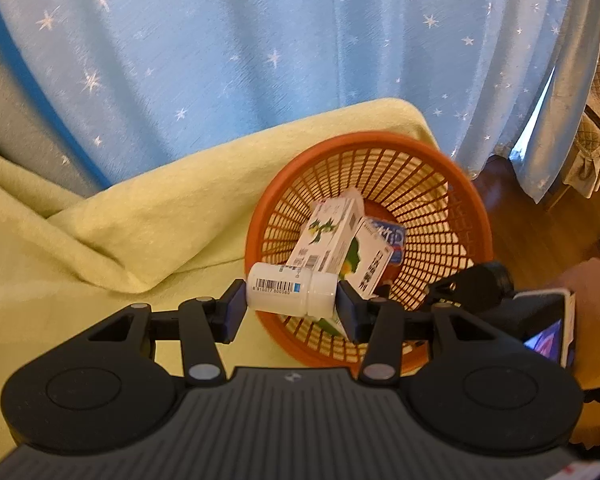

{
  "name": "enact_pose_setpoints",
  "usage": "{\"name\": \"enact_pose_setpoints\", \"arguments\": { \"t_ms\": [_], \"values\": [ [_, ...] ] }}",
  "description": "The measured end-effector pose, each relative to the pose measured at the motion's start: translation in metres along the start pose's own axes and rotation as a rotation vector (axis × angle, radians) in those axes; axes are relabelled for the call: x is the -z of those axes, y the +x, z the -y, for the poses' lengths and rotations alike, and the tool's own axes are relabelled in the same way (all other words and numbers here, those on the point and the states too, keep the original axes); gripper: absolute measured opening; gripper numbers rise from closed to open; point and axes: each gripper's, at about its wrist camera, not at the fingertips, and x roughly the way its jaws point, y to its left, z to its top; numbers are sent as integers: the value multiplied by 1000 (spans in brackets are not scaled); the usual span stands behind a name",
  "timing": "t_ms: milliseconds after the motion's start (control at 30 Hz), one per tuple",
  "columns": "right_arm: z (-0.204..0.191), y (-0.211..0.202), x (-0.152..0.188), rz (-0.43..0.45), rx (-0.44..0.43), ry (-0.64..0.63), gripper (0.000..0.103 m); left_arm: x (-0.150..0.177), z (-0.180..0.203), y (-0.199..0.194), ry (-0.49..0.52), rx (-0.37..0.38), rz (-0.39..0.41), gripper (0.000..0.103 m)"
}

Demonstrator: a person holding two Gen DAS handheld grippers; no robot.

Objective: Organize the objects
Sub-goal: 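Carry the white bottle into the red basket and open the left tool, then lower the red basket off the sofa onto the floor with the right tool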

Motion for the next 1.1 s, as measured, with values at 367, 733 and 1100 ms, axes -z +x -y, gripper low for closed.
{"name": "enact_pose_setpoints", "arguments": {
  "t_ms": [367,733,1100],
  "values": [
    [7,1,-1,6,-8,13,10,-26,8,2,-10,57,44,43],
    [12,0,1,4,-10,25,10,-32,7,3,-43,62,73,55],
    [13,-3,-1,1,-10,31,10,-13,-11,-1,-104,14,61,55]
  ]
}}
